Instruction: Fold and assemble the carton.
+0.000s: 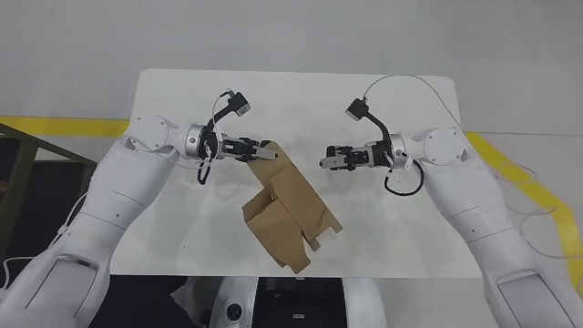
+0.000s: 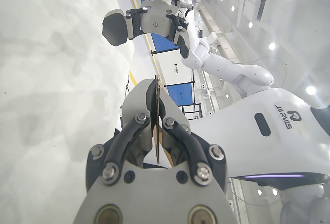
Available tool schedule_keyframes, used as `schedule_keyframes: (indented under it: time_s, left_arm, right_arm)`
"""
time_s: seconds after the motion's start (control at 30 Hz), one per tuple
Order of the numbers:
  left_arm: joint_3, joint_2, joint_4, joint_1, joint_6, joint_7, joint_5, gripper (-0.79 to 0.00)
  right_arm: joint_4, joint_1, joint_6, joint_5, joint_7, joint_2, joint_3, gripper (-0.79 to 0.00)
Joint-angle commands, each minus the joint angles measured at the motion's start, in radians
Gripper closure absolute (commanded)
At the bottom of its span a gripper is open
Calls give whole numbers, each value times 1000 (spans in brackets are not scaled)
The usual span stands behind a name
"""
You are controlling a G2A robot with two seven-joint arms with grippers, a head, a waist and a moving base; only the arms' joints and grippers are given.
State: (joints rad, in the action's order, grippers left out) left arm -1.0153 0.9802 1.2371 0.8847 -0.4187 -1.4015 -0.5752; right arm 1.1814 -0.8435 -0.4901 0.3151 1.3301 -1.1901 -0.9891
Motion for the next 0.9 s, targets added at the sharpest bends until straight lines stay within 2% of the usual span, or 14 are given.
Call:
schedule_keyframes:
  time_s: [0.0, 0.07, 0.3, 0.5, 0.6, 0.63, 0.7, 0.77, 0.87]
  left_arm:
    - [0, 0, 0, 0, 0, 0, 0, 0]
    - [0, 0, 0, 0, 0, 0, 0, 0]
    - [2, 0, 43, 20, 31, 41, 39, 0]
    - [12, 4, 40, 15, 48, 15, 34, 0]
    - [15, 6, 34, 8, 56, -3, 22, 0]
    - [16, 7, 32, 6, 58, -7, 20, 0]
    - [18, 9, 27, 2, 58, -13, 17, 0]
    - [20, 10, 18, -1, 59, -20, 11, 0]
    - [21, 12, 3, -7, 60, -29, 6, 0]
  right_arm:
    - [0, 0, 0, 0, 0, 0, 0, -785]
    - [30, -10, 25, -23, 0, 0, 17, -785]
    - [75, 27, 106, 13, 106, -11, 111, -785]
    - [40, 72, 110, 35, 110, -20, 193, -785]
    - [34, 88, 109, 66, 109, -21, 229, -536]
    - [32, 92, 109, 80, 109, -21, 241, -342]
    - [26, 104, 111, 95, 111, -19, 264, -222]
    - [24, 115, 110, 116, 110, -17, 285, -58]
    - [22, 129, 105, 137, 105, -13, 312, 0]
